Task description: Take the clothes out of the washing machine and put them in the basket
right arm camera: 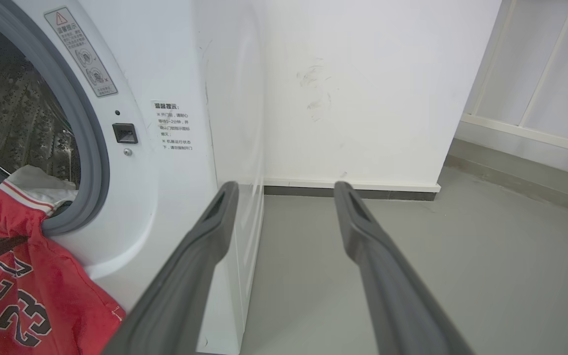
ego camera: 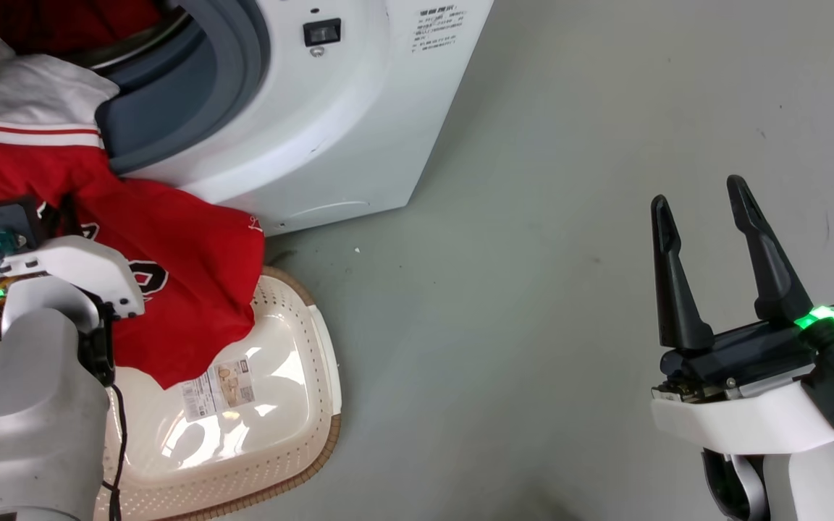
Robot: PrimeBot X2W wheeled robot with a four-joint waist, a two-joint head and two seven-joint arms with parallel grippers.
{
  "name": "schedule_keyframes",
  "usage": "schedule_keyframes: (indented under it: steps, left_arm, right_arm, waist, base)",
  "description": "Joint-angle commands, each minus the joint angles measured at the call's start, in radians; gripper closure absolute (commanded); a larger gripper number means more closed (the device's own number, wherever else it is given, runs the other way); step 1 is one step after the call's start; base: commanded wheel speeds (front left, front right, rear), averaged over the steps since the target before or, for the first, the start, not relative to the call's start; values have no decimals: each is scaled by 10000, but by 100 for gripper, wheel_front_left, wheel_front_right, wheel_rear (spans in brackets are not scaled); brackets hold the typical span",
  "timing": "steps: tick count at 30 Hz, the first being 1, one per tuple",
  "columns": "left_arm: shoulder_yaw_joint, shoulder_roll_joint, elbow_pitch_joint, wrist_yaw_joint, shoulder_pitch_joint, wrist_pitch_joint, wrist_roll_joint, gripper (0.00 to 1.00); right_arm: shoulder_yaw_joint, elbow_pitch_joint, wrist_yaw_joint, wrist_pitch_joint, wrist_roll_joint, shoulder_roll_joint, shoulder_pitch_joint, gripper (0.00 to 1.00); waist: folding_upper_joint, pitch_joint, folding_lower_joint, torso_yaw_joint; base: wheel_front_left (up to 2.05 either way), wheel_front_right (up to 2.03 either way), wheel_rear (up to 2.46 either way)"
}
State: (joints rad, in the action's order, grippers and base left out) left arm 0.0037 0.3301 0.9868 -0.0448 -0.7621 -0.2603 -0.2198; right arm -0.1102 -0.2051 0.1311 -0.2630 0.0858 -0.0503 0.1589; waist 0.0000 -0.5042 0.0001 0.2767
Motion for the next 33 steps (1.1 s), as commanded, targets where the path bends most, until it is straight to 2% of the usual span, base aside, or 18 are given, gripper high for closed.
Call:
schedule_keyframes:
  steps: [1,10,25,33]
  left_arm:
    - [28,-20,-79,23,-54,-80,35,100]
    - [220,-392,-529,143,1113,-64,90,100]
    - [217,-1303,-3019,404,4227,-54,802,100]
    - [185,-1756,-4239,496,5886,-54,1058,100]
  right_arm:
    - [2,15,-7,-28,-49,1,24,0]
    - [-27,167,-7,-28,-144,1,-365,0]
    - [-5,405,-7,-27,-507,0,-1491,0]
    - [-93,502,-7,-26,-608,1,-2013,0]
  waist:
    - [0,99,-1,-24]
    - [0,1066,-1,-189]
    - [0,3136,-1,-777]
    - [0,3943,-1,-878]
  base:
    - [0,0,0]
    - [0,0,0]
    - [0,0,0]
    - [0,0,0]
